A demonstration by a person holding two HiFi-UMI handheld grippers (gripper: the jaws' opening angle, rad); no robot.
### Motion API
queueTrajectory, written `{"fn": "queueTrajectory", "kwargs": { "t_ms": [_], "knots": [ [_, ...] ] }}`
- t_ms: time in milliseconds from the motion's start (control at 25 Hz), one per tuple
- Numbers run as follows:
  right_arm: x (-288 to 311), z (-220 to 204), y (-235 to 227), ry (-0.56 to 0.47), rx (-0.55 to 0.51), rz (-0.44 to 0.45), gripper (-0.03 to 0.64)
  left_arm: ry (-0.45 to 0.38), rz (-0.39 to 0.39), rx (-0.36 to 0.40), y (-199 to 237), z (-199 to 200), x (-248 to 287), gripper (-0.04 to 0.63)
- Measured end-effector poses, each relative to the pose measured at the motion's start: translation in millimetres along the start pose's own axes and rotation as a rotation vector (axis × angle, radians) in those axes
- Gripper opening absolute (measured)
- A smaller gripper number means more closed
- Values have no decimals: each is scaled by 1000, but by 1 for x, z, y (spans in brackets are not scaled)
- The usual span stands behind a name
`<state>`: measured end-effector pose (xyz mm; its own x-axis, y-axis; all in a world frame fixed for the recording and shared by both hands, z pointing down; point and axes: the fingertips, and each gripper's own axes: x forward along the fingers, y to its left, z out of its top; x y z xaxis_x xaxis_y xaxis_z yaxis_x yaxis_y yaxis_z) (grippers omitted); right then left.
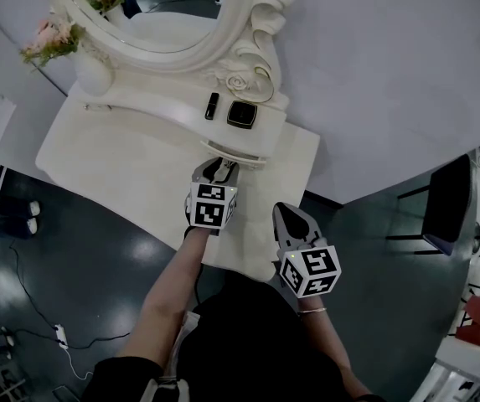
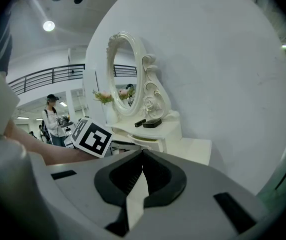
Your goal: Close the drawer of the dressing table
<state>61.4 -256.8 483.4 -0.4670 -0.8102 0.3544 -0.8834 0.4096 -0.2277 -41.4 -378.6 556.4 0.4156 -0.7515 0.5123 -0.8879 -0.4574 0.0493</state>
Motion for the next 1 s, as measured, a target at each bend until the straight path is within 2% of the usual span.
{"fn": "queueTrajectory", "kwargs": {
  "t_ms": [360, 640, 1000],
  "knots": [
    [2, -2, -1, 5, 6, 6, 5, -5, 5, 18, 3, 10, 13, 155],
    [0, -1, -4, 3, 6, -6, 5, 2, 2, -15, 6, 14, 26, 160],
    [-1, -1, -5, 4, 6, -10, 5, 4, -6, 2, 5, 16, 29, 163]
  ]
}}
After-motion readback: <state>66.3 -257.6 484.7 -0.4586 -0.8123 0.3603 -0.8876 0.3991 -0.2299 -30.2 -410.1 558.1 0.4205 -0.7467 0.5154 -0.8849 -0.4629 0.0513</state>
